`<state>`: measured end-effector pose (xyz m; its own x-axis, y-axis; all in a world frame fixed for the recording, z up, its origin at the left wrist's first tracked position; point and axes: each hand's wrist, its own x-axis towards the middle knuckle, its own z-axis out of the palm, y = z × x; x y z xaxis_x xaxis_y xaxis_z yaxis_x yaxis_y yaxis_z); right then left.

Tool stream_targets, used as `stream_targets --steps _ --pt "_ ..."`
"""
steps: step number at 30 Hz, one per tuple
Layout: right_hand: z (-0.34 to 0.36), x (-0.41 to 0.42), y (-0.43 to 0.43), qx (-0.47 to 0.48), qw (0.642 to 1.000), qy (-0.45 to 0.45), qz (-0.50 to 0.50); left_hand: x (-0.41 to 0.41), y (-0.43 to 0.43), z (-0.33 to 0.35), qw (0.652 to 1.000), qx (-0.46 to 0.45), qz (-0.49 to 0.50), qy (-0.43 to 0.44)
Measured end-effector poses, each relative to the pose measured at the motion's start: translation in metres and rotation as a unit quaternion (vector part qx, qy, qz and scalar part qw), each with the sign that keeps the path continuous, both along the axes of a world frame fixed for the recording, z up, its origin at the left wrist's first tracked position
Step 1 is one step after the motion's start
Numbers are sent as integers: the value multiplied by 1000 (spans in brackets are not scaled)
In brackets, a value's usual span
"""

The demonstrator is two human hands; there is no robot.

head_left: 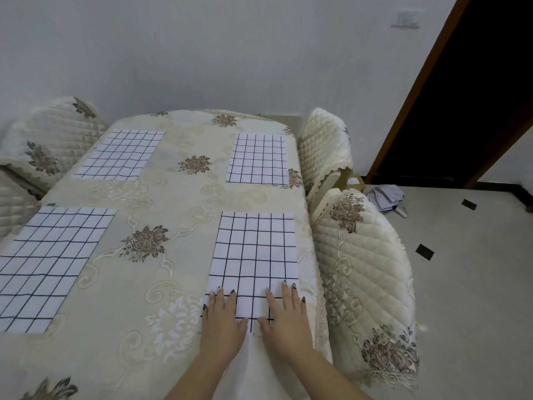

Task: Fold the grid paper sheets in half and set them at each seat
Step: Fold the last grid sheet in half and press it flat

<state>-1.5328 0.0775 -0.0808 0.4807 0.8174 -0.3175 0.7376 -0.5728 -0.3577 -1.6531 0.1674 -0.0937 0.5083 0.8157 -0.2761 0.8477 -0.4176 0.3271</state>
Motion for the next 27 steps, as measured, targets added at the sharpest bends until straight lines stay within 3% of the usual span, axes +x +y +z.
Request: stream_targets --steps 6,15,21,27 --pt "-5 -5 2 -30 999 4 43 -8 -1 -5 1000 -13 -6 21" --pt "-1 -4 -8 -45 999 4 1 -6 -3 -1 999 -38 18 2" --pt "15 1 0 18 995 85 -43 -26 6 12 977 -85 104 -167" --pt "44 -12 18 135 954 242 -113 -56 7 43 930 -60 219 -287"
